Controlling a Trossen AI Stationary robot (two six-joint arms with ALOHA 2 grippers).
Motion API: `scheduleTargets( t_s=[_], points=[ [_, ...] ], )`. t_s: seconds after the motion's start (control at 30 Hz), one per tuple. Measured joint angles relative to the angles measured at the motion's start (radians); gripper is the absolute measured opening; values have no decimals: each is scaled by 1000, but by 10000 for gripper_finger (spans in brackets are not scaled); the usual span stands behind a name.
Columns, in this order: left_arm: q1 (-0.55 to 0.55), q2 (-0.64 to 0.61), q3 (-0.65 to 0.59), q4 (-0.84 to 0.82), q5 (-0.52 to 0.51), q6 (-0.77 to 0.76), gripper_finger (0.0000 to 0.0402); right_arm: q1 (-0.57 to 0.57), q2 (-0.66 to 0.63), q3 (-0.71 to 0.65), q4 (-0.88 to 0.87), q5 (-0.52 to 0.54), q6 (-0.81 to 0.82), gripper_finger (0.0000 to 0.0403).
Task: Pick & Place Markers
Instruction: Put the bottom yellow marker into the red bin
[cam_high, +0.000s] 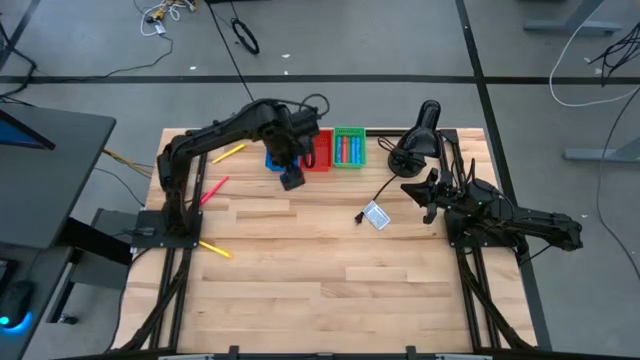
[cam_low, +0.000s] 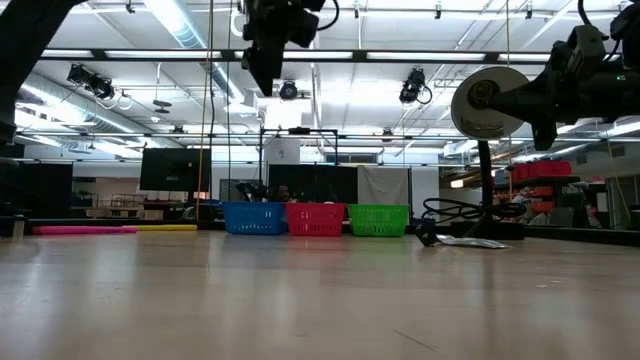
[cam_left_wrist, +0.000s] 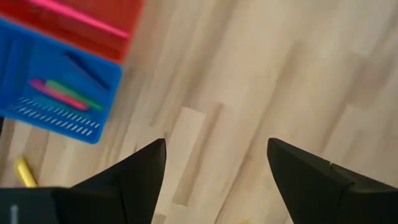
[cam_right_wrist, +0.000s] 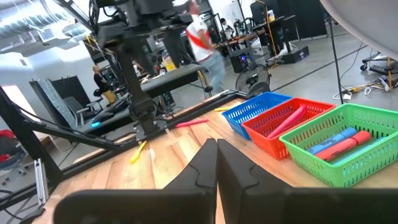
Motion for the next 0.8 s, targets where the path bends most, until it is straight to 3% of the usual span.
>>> scheduleTargets(
  t_s=[0.2,0.43,0.8],
  points=[
    [-70,-84,-149,27,51,121,287,0,0,0,0,0,0,11],
    [-154,-232,-424,96,56,124,287,0,0,0,0,0,0,11],
    [-290,-439,-703,164,53,184,287,0,0,0,0,0,0,11]
  ],
)
